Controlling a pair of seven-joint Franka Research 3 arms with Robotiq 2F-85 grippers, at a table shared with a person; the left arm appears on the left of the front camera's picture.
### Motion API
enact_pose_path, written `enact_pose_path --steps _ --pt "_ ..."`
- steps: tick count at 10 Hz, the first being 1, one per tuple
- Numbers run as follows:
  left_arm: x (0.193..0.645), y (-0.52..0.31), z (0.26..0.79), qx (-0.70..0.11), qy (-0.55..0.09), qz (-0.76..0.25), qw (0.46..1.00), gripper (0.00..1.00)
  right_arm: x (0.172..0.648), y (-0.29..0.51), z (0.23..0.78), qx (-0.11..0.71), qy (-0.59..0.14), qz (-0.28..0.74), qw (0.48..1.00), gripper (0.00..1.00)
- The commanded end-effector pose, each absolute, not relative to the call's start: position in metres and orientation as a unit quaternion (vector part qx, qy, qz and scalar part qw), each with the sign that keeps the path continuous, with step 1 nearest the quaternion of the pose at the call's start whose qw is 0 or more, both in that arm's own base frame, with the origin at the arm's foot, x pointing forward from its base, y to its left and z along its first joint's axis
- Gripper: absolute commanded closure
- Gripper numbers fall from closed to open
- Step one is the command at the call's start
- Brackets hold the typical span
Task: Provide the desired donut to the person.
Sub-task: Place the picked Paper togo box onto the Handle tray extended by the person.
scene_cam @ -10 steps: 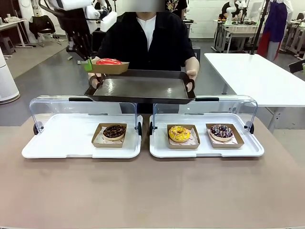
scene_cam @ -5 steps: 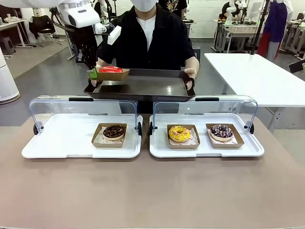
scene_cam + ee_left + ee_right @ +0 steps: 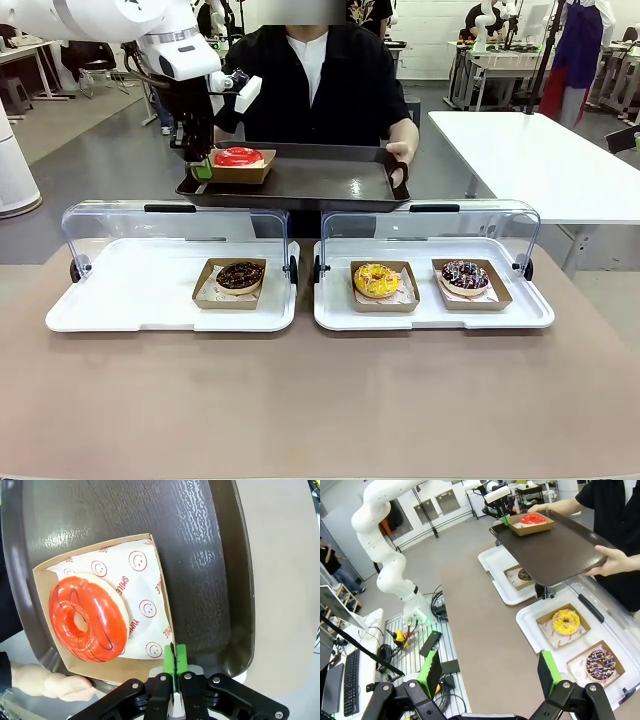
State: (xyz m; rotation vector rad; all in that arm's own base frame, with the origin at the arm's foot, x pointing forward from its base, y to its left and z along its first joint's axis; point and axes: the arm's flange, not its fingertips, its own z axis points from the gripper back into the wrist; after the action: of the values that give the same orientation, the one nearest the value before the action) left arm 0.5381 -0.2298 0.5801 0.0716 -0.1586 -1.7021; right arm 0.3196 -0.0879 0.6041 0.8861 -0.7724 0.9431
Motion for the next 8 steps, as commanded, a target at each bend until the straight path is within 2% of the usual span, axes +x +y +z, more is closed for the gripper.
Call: enact_pose_path --steps 1,2,3,4,5,7,8 --pt "0.544 -0.2303 0.5802 0.025 -0.076 -0.75 0.657 0.99 0.3217 -0.0868 0.6054 0.409 -0.36 0.431 0.719 0.0" --pt "0.5449 -0.2308 0.5797 0.023 -0.076 -0.75 0.657 0.77 0.3217 -0.0868 0.6054 0.409 -0.36 0.431 0.719 0.0" --pt "0.5446 -0.2308 0.5809 0.023 -0.077 -0.751 0.655 0.4 0.3217 -0.0868 0.6054 0.409 -0.36 0.431 0.719 0.0" --pt "0.5445 -0.2304 0.5829 0.023 -0.079 -0.752 0.654 0.17 0.3217 -0.0868 0.6054 0.409 -0.36 0.431 0.719 0.0" --pt "0.5442 -0.2303 0.5837 0.022 -0.081 -0.751 0.654 0.0 0.3217 -0.0868 0.6054 0.409 -0.36 0.431 0.719 0.0" --pt "0.5435 -0.2298 0.586 0.023 -0.085 -0.752 0.653 0.0 0.3217 -0.0868 0.6054 0.409 -0.36 0.431 0.719 0.0" --pt "0.5436 -0.2294 0.587 0.023 -0.087 -0.752 0.653 0.09 0.3217 -0.0868 0.6054 0.409 -0.36 0.431 0.719 0.0"
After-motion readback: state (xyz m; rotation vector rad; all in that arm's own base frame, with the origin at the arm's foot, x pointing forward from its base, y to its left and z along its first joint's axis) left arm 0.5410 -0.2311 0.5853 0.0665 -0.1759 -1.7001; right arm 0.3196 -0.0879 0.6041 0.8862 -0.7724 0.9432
